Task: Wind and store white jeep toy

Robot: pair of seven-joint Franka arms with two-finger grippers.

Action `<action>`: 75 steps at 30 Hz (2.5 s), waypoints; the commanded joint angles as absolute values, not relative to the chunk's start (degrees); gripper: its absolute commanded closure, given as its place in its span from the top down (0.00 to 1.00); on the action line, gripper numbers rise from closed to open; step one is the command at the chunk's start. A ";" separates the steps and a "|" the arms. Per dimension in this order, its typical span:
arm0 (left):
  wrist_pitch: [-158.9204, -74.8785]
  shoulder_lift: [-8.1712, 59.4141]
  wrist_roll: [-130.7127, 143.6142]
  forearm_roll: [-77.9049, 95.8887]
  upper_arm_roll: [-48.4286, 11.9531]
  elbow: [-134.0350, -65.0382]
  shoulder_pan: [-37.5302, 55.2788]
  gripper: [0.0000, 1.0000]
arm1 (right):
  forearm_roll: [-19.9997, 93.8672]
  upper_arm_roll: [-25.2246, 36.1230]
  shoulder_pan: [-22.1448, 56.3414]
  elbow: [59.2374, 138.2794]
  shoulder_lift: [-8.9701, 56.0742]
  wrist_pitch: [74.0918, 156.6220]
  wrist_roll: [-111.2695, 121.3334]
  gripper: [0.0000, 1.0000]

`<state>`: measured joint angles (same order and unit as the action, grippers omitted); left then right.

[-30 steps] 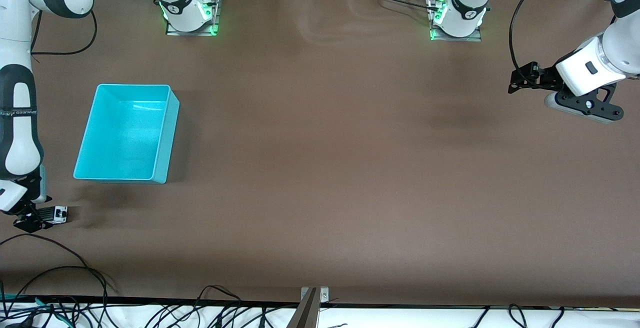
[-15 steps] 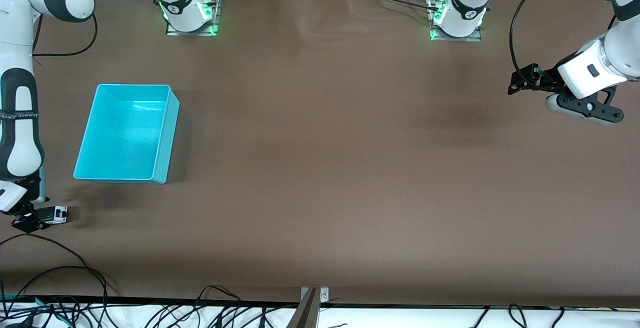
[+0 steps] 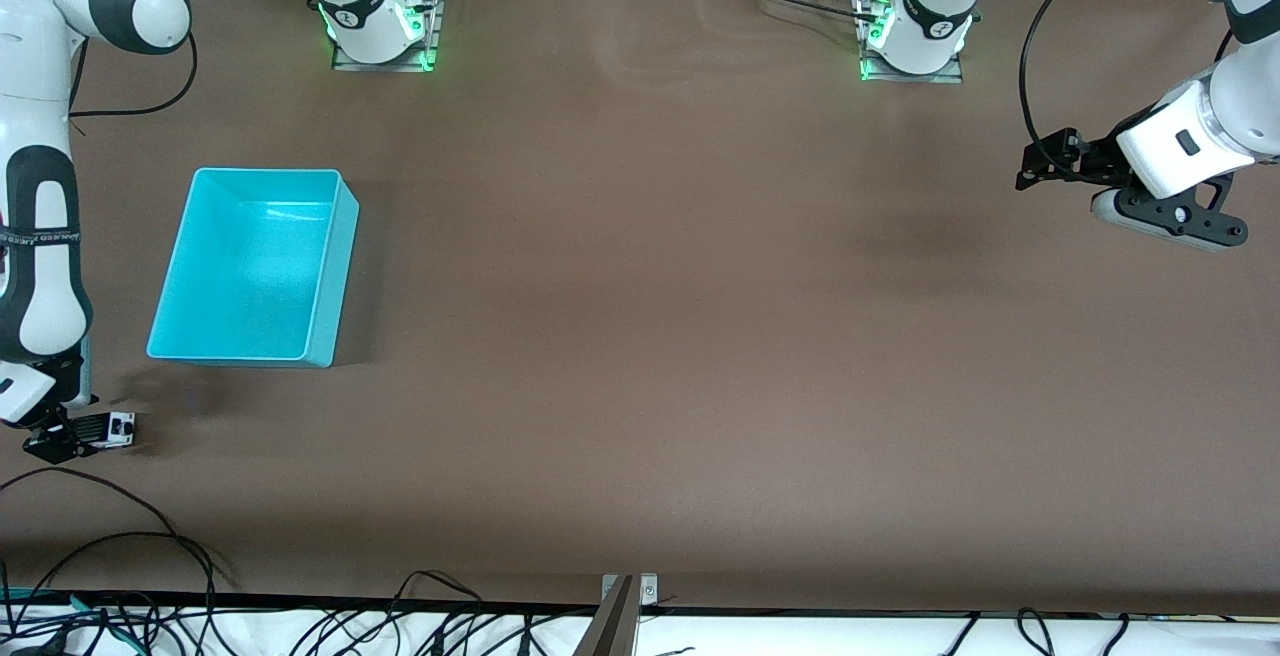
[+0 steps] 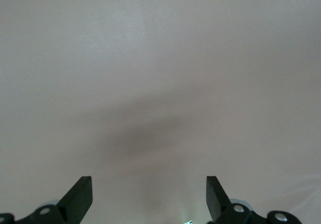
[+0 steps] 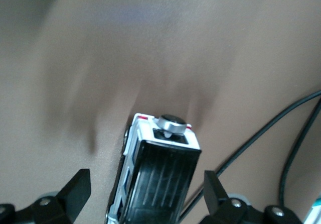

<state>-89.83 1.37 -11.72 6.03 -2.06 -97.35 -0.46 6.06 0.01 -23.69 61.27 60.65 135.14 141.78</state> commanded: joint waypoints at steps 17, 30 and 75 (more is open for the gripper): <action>-88.07 2.37 -12.75 7.38 -2.02 -94.57 -0.88 1.00 | 6.68 -0.70 -23.38 58.45 58.19 127.63 141.86 0.00; -88.07 2.37 -12.39 7.12 -2.11 -94.31 -0.70 1.00 | 6.07 -0.09 -23.38 58.62 44.83 109.79 134.22 0.00; -87.98 4.39 -12.22 6.94 -2.20 -90.97 -0.18 1.00 | 2.90 -3.16 -17.14 121.26 -7.99 112.04 87.45 0.00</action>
<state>-89.61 3.41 -11.72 6.03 -2.13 -93.29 -0.46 3.55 -3.26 -16.81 109.69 -2.47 104.64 88.05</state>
